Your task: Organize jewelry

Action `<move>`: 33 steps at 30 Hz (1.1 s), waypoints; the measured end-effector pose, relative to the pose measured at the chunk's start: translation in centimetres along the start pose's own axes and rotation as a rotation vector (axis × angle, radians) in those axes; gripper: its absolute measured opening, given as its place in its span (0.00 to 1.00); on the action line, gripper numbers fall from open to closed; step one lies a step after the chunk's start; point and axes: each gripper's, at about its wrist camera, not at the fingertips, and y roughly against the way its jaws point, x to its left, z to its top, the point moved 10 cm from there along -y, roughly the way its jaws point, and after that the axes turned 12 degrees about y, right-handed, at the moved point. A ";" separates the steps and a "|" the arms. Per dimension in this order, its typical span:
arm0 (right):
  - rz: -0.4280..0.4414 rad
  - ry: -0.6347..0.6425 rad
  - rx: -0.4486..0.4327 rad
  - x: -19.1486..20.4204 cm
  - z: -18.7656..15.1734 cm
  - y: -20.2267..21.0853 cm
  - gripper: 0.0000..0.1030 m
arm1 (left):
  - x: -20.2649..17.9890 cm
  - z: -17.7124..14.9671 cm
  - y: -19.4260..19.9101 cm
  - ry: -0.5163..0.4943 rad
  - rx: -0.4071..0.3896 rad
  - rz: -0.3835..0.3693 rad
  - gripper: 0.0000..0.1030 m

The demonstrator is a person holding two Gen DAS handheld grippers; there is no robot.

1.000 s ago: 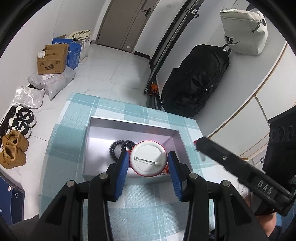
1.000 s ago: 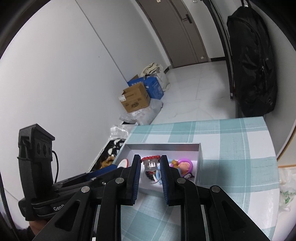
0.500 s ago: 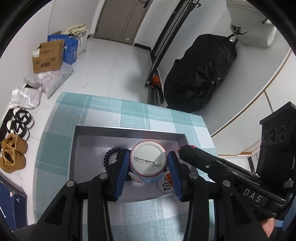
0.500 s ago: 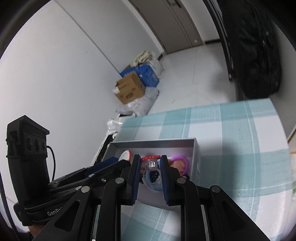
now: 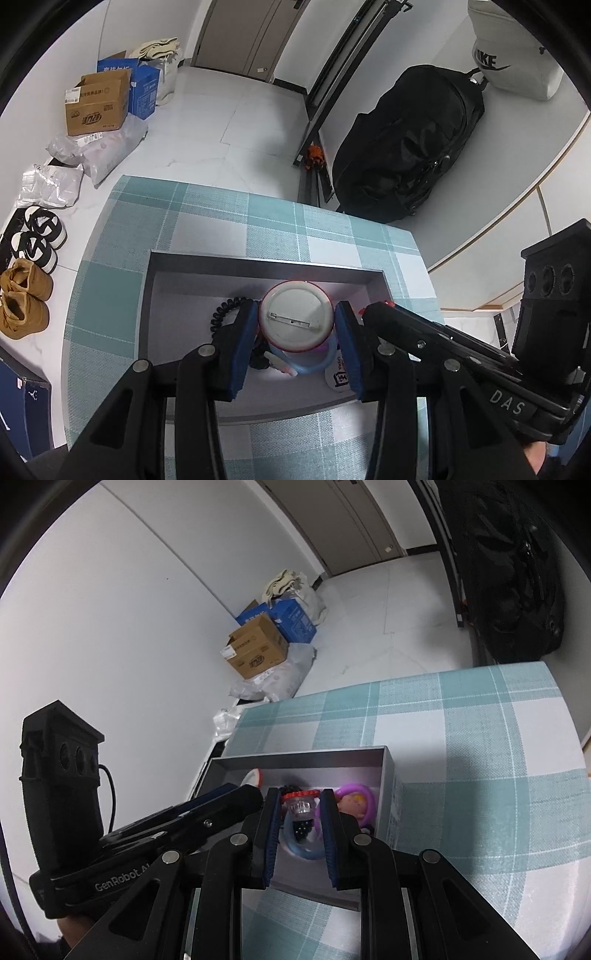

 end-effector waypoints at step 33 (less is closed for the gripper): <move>-0.055 -0.009 -0.081 -0.2 0.6 2.5 0.54 | 0.8 -0.8 0.4 0.034 0.005 0.019 0.54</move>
